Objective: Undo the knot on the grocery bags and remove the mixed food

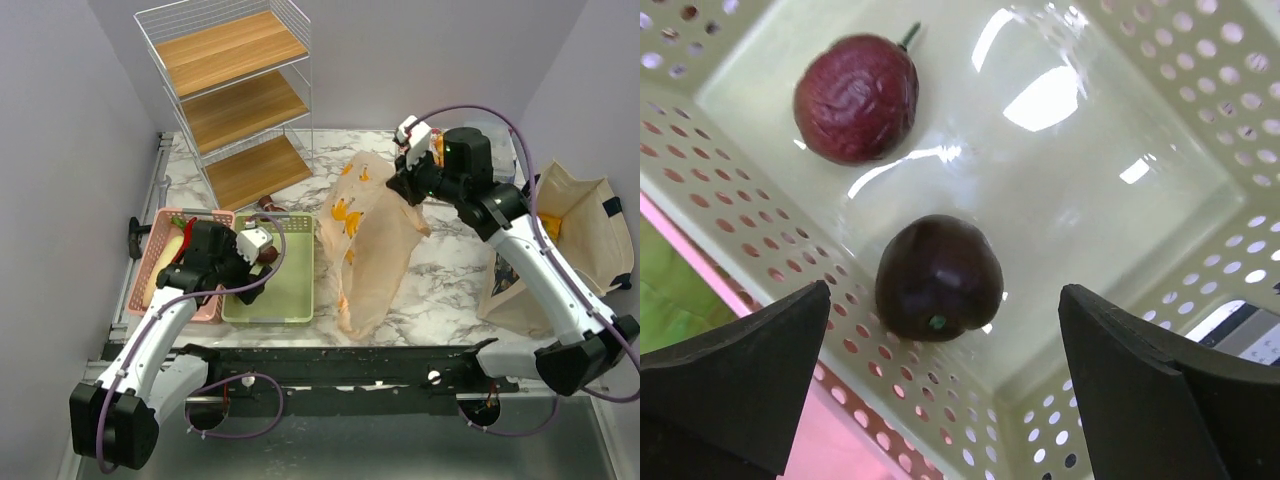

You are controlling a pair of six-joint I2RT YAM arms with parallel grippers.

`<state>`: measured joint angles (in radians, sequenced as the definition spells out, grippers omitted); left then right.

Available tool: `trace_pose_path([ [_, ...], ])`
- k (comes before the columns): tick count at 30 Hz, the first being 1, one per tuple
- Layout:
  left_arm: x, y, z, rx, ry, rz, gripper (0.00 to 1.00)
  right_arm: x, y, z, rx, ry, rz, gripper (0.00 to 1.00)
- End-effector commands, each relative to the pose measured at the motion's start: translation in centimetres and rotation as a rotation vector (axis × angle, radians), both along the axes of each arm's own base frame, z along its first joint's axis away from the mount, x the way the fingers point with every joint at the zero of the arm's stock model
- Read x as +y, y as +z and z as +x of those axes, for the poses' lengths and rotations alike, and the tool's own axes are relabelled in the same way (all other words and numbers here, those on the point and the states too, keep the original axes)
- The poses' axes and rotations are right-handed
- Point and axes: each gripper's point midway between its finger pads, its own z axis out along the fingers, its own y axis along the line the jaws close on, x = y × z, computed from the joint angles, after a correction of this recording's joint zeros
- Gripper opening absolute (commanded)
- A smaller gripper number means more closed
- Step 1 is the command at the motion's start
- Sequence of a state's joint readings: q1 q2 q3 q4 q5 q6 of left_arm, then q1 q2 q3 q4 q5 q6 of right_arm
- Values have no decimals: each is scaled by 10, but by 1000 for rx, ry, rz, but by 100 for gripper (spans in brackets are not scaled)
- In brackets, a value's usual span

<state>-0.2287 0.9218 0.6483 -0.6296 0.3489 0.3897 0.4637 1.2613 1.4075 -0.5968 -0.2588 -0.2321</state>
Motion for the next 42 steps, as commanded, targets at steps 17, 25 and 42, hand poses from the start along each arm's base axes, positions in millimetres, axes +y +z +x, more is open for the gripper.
trace_pose_path([
  [17, -9, 107, 30, -241, 10, -90, 98, -28, 6, 96, -80, -134, -305, 87],
  [25, -22, 138, 31, -293, -66, -135, 99, -107, 32, 15, 4, -355, -429, 100],
  [42, -30, 148, 26, -355, -147, -99, 99, -264, -9, -103, 197, -921, -578, 100],
])
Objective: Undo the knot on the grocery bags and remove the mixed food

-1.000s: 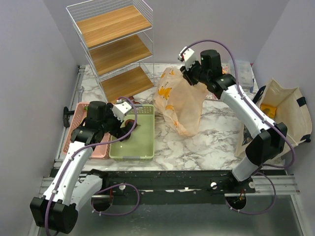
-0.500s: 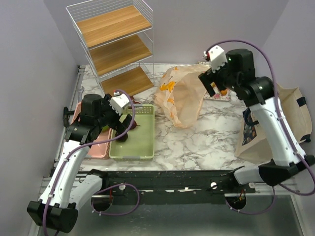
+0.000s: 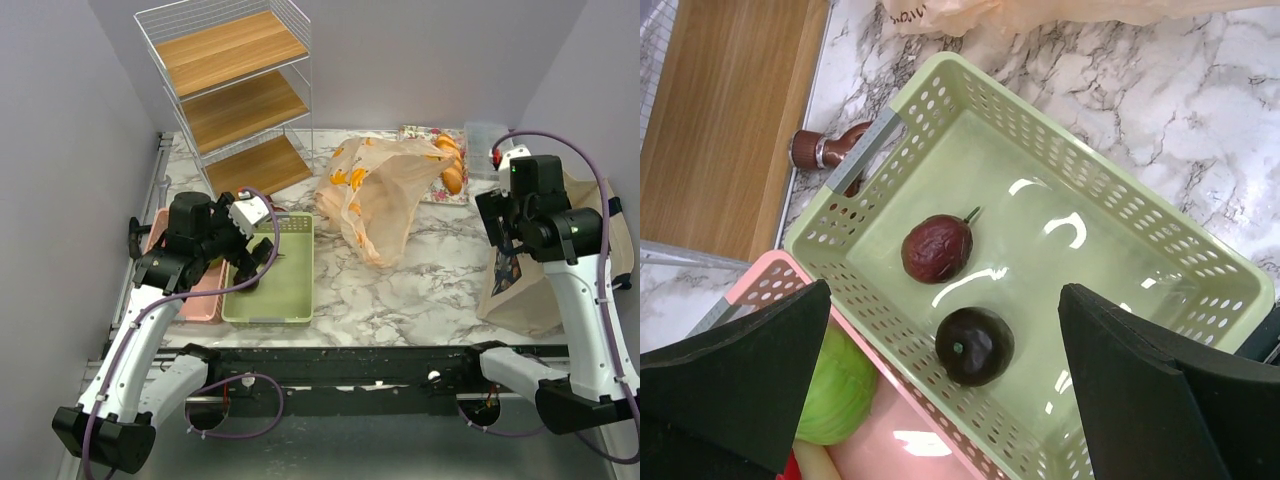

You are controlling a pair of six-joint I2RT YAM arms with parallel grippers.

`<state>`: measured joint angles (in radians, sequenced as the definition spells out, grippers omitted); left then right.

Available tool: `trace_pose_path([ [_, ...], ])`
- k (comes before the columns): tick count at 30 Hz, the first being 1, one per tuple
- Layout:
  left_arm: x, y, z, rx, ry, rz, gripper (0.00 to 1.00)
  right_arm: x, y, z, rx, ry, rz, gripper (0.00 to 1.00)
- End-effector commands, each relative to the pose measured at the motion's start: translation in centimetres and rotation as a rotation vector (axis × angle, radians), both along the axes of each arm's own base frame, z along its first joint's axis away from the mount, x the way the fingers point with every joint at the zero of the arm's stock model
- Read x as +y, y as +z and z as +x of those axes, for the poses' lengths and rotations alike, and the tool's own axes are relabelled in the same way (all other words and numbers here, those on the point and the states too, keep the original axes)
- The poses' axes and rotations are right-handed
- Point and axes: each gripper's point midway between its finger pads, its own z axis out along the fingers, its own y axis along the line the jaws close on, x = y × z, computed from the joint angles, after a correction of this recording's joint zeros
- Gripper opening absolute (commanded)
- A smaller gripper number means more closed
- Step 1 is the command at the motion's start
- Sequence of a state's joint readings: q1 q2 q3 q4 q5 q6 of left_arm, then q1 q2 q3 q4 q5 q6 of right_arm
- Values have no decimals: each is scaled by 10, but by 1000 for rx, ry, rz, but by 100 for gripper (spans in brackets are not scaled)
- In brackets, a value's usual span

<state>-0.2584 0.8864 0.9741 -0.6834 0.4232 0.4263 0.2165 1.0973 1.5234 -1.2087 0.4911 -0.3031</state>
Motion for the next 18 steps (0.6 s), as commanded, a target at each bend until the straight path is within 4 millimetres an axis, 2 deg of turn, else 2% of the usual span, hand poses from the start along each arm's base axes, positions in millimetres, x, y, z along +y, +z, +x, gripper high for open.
trace_pose_path([
  [1, -3, 16, -4, -58, -37, 8, 98, -23, -16, -26, 25, -127, 8, 100],
  [5, -3, 18, -4, -62, -38, 9, 98, -22, -39, -24, 70, -127, 5, 100],
  [8, -4, 24, -4, -64, -35, -1, 99, -16, -64, -26, 173, -97, 13, 100],
  [9, -4, 27, -5, -67, -33, -5, 98, -15, -71, -27, 199, -86, 12, 99],
  [10, -4, 30, -6, -71, -33, -8, 98, -13, -75, -28, 218, -68, 17, 94],
  [11, -4, 32, -7, -76, -33, -12, 99, -10, -78, -28, 230, -57, 29, 86],
  [12, -4, 34, -8, -83, -34, -14, 99, -8, -79, -27, 235, -50, 38, 73],
  [16, -4, 40, -12, -101, -39, -23, 99, 0, -78, -24, 256, -19, 74, 29],
  [18, -5, 43, -13, -107, -44, -31, 98, 8, -76, -21, 252, 15, 110, 12],
])
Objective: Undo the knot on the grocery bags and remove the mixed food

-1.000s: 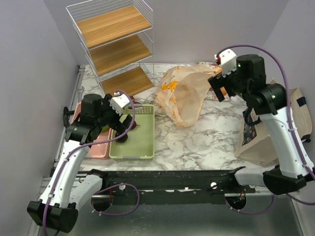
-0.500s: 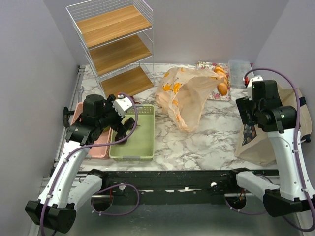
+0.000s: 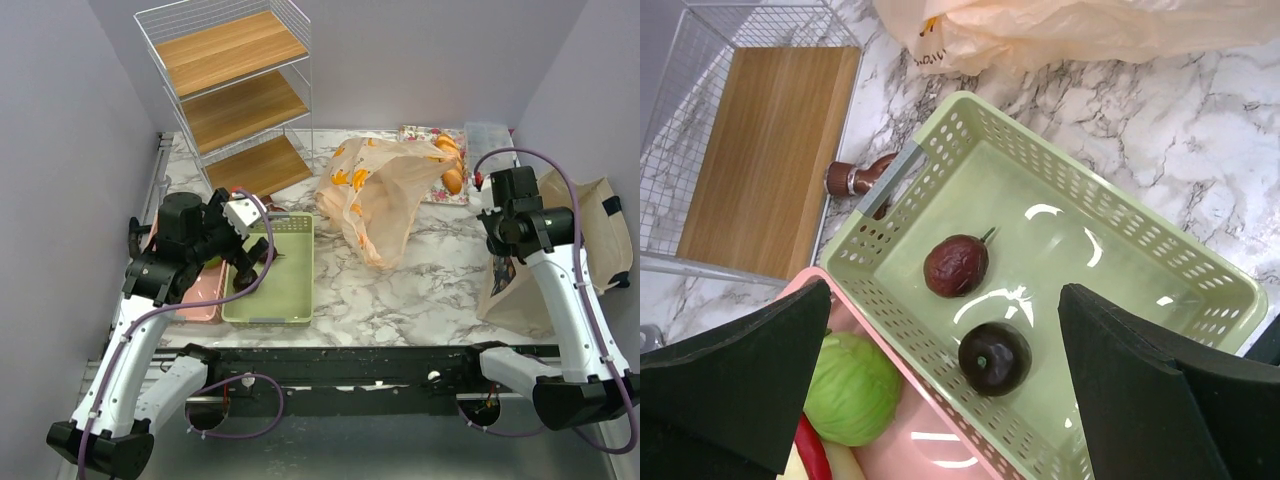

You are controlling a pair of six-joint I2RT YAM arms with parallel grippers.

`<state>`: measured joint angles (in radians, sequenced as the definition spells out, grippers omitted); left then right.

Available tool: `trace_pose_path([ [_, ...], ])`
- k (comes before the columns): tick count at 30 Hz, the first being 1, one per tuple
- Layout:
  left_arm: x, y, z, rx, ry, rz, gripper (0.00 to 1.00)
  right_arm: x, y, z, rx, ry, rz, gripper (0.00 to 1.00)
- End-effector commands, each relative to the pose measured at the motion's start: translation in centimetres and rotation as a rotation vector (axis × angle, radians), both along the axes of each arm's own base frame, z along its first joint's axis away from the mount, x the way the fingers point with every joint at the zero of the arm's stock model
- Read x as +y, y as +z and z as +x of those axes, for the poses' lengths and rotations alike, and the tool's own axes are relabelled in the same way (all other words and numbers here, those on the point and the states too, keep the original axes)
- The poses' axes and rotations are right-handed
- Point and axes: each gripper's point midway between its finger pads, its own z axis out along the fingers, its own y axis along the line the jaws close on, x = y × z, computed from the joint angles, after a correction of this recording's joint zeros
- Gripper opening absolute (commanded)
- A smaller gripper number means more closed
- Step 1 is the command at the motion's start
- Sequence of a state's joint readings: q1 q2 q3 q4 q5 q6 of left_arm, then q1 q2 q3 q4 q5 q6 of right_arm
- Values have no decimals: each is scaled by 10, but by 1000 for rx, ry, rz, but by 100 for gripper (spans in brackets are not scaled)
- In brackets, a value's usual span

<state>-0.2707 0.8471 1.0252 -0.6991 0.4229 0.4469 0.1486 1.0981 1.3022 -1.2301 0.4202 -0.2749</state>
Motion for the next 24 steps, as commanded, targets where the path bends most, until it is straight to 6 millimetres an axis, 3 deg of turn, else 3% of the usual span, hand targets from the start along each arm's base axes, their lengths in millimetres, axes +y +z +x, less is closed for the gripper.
trace_pose_path([
  [1, -4, 17, -9, -27, -28, -29, 98, 23, 4, 0, 14, 76, 127, 2],
  [5, -16, 29, -18, -30, -107, -62, 99, 58, 14, -5, 34, 248, 278, 1],
  [10, -35, 42, -37, 5, -234, -102, 98, 125, 38, -37, 56, 553, 586, 1],
  [14, -44, 48, -47, 3, -298, -116, 99, 156, 44, -46, 74, 658, 754, 1],
  [21, -53, 57, -59, 7, -364, -139, 99, 213, 76, -25, 23, 707, 1115, 1],
  [24, -58, 63, -64, 18, -395, -167, 98, 239, 80, -16, 41, 733, 1184, 1],
])
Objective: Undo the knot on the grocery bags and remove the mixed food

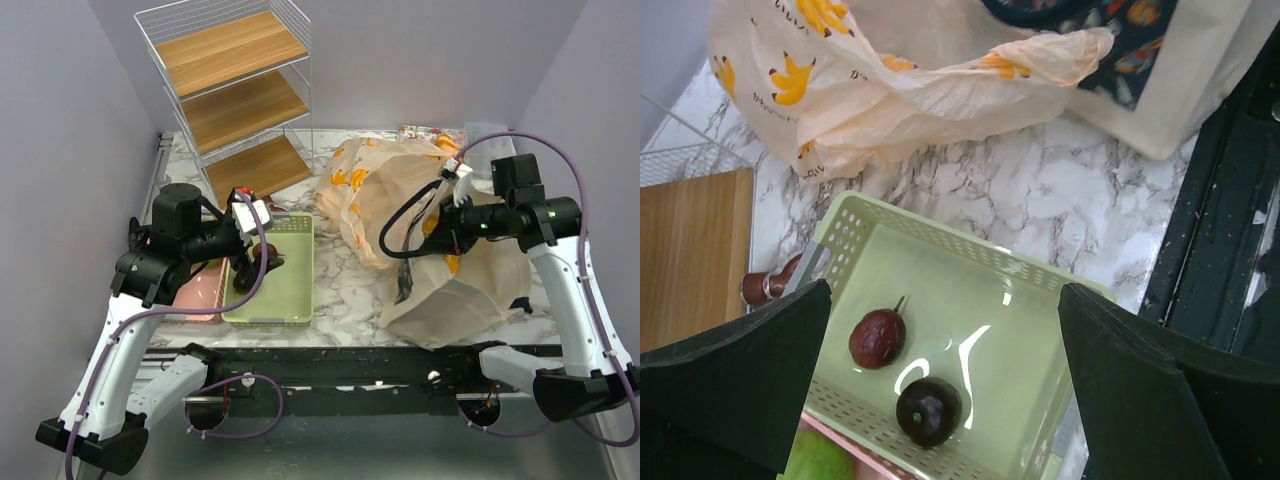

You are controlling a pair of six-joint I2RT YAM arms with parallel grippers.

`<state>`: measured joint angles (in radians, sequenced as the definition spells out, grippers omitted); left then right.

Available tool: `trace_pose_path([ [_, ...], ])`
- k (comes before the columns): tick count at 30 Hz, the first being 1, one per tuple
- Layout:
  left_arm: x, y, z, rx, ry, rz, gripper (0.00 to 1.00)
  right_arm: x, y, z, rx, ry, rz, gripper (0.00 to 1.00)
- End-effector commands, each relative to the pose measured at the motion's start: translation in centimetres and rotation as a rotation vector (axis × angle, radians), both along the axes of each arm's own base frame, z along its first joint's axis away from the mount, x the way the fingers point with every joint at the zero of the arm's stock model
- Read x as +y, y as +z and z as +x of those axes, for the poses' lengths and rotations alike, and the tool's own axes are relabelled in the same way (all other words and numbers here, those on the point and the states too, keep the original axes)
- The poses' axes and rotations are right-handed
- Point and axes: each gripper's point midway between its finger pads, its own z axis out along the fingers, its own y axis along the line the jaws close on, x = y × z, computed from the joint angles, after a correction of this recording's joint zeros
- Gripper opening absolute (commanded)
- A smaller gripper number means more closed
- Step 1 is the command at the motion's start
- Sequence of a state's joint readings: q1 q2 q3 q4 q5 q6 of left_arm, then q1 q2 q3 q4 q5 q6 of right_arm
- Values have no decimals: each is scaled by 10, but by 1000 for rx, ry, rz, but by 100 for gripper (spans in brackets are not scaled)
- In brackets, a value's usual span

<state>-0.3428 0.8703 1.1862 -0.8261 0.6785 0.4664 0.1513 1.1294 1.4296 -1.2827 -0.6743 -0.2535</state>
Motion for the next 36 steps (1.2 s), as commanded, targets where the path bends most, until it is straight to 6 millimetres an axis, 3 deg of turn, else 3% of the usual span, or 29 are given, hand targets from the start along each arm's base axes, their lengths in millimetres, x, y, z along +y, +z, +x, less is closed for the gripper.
trace_pose_path([
  [1, -14, 18, -19, 13, -109, -61, 98, 68, 39, 13, -39, 145, 275, 1],
  [3, -19, 20, -21, 20, -137, -67, 98, 85, 37, 11, -43, 200, 273, 3],
  [4, -22, 21, -23, 24, -151, -68, 99, 88, 36, 11, -36, 207, 273, 14],
  [6, -27, 24, -26, 24, -186, -69, 98, 87, 38, 13, -39, 225, 250, 50],
  [7, -29, 27, -27, 16, -202, -70, 98, 84, 40, 15, -46, 222, 219, 62],
  [8, -32, 30, -29, 9, -221, -72, 98, 79, 47, 19, -67, 200, 186, 66],
  [12, -47, 46, -39, -56, -320, -74, 98, 45, 78, 33, -207, 53, 15, 68],
  [15, -65, 59, -47, -97, -403, -85, 96, 12, 101, 50, -343, -136, -94, 82],
  [18, -90, 80, -50, -147, -462, -106, 94, -52, 92, 84, -438, -419, -362, 95],
  [20, -111, 95, -48, -190, -477, -115, 92, -82, 79, 90, -433, -529, -501, 100],
  [24, -159, 109, -46, -231, -534, -99, 87, -100, 50, 73, -342, -551, -563, 100],
  [26, -183, 105, -45, -260, -559, -60, 86, -112, 29, 61, -290, -558, -627, 100],
  [30, -221, 76, -39, -277, -587, 25, 83, -113, -8, 30, -188, -475, -642, 100],
  [33, -231, 46, -32, -245, -580, 95, 80, -132, -26, 15, -158, -473, -752, 100],
  [36, -225, 3, -31, -208, -593, 195, 76, -136, -38, -5, -108, -437, -769, 100],
])
